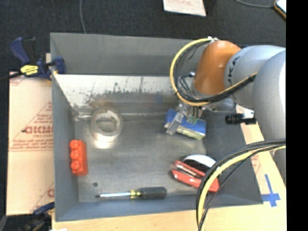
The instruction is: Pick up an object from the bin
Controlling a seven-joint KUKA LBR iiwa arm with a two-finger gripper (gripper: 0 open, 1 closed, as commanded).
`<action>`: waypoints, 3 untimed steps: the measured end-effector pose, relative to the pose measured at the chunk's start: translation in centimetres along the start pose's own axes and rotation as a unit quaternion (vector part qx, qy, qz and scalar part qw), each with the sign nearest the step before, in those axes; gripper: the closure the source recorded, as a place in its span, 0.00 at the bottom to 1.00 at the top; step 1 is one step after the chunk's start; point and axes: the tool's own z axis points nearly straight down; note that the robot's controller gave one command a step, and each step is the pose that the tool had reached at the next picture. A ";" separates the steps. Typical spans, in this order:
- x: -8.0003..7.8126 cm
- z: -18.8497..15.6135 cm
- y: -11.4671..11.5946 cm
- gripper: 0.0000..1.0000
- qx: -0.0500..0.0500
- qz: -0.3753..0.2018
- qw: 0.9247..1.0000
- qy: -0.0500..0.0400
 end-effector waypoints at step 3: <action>-0.3 -7.9 0.0 1.00 -0.001 -0.001 1.000 -0.001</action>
Offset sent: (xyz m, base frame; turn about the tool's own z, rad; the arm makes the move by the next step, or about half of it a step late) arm -0.0019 0.0000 0.0235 -0.0001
